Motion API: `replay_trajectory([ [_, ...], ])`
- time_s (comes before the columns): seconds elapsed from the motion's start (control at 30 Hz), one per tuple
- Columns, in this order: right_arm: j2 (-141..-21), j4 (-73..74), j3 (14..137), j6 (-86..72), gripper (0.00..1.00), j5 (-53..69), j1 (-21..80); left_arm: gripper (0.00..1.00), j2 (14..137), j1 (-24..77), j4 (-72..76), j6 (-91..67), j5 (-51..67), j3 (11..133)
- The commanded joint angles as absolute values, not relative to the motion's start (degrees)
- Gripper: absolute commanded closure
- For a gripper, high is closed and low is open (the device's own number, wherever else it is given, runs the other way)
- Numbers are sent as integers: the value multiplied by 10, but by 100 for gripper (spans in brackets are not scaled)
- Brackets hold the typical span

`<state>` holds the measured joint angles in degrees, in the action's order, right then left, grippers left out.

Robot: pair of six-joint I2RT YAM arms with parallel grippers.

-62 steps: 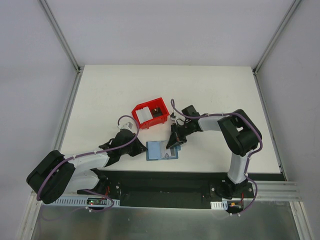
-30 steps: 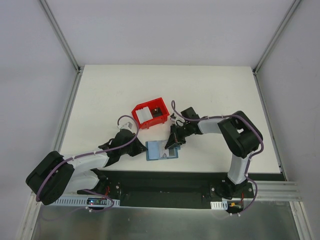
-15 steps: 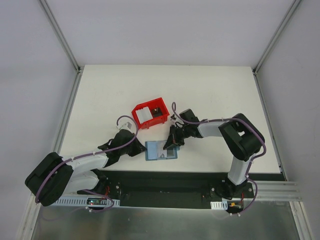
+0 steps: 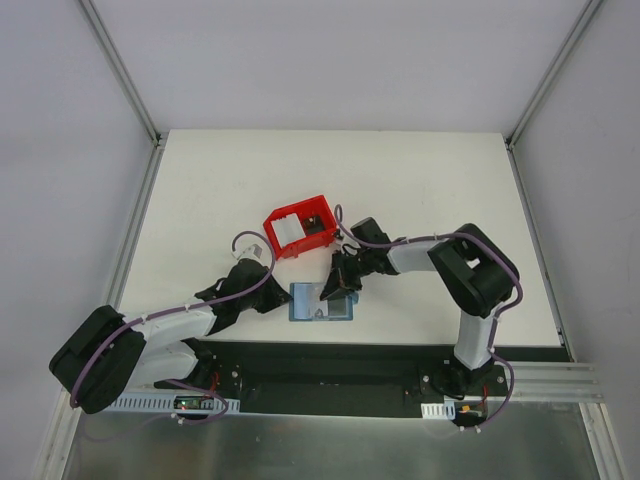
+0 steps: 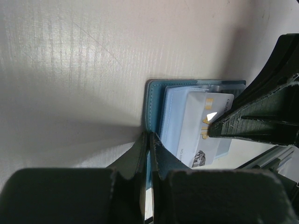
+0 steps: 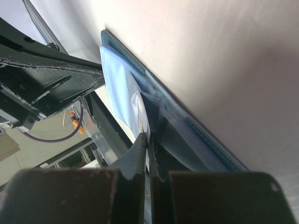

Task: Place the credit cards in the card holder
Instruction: Insert the credit card into the card holder.

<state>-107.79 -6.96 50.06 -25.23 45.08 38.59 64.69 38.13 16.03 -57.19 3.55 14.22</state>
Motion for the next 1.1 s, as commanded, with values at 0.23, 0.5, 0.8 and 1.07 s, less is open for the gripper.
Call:
replay_trajectory([
  [0.23, -1064, -52, 514, -290, 80, 313, 446, 100, 629, 381, 164, -577, 36, 133],
  [0.5, -993, 29, 512, -258, 65, 255, 445, 100, 584, 381, 149, -586, 30, 117],
  [0.8, -989, 40, 513, -274, 60, 206, 488, 100, 578, 381, 150, -587, 39, 113],
  [1.07, -997, 33, 545, -279, 60, 188, 528, 100, 576, 381, 154, -591, 41, 111],
])
